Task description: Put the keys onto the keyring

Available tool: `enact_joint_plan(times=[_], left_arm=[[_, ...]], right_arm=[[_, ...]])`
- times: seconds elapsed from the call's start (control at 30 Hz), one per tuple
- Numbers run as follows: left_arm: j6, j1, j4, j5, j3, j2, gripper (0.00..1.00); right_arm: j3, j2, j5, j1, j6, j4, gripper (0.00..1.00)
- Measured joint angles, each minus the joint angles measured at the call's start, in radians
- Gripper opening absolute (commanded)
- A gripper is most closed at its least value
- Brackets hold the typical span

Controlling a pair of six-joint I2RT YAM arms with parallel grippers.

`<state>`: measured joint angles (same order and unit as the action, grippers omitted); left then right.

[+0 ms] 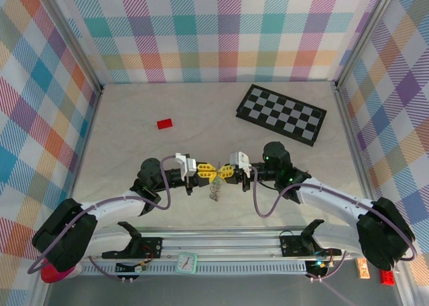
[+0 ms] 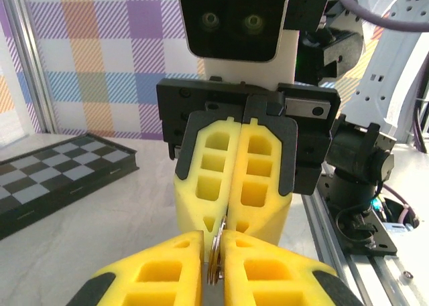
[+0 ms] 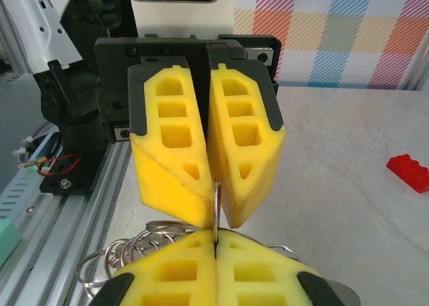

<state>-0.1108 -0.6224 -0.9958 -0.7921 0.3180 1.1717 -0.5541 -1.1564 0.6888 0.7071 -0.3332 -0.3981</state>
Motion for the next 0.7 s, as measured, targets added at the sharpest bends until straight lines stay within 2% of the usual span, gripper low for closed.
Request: enact_joint_plan(times=[0.27,0.57,0.6,0.63,0.67,0.7], left_arm=[[-0.166,0.0,0.359,0.024,0.077,-0.114,0.02],[-0.236,0.0,0.469,0.031,0.098,-0.125,0.0],[-0.239,0.0,0.472,0.031,0.098,-0.125,0.0],[-0.243,0.0,0.475,0.035,0.099,-0.125,0.0],[-0.246,0.0,0.481,0.04,0.102,-0.125,0.0],[-0.248,-0.001,0.497,0.049,0.106,-0.125,0.0]], right_arm=[[-0.043,0.0,-0.015,0.0,-0.056,0.113,0.0],[-0.071,-0.02,-0.015,0.01,-0.076,0.177,0.0],[-0.073,-0.023,-0.016,0.01,-0.076,0.18,0.06],[-0.075,-0.023,-0.021,0.01,-0.073,0.183,0.19],[-0.075,-0.023,-0.027,0.011,-0.072,0.183,0.26],[-0.075,-0.023,-0.035,0.013,-0.074,0.18,0.27]])
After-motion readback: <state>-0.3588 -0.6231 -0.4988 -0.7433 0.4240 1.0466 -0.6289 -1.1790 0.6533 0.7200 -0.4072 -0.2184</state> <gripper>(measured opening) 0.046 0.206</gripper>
